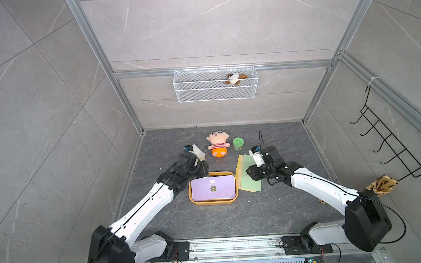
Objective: Put the sealed envelopes into the storage box
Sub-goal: Pick up the envelope from the center of the board.
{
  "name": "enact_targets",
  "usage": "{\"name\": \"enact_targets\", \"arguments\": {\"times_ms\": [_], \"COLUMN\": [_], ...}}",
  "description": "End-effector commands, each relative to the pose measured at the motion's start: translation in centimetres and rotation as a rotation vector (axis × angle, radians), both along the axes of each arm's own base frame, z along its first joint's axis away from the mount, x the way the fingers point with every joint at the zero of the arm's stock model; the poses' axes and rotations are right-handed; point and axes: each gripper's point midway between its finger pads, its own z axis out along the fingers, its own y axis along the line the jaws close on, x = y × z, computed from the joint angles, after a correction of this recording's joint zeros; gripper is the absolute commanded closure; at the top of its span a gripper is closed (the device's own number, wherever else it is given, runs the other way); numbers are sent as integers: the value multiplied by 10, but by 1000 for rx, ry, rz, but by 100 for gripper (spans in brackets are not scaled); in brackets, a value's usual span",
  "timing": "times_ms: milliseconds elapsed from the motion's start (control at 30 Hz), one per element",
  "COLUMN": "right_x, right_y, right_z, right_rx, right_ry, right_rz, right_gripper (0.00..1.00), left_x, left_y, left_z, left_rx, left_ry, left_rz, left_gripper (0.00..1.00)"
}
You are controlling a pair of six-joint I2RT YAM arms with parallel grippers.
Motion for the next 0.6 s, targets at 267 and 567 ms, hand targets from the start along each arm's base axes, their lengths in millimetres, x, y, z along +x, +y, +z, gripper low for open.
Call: {"name": "enact_targets", "arguments": {"times_ms": [267,567], "right_x": [9,19], "right_y": [-48,-54], "right_z": [-31,-53], "right_rx": [223,353], "right_ry": [144,238], "right_rz": [-406,-445], "right_gripper": [44,45], "left_x": [51,69], "left_y": [-156,-193], "left_z": [-54,-122], "left_rx": [31,87], "left_ry": [103,221], "left_rz": [-283,-315], "left_gripper": [65,75]}}
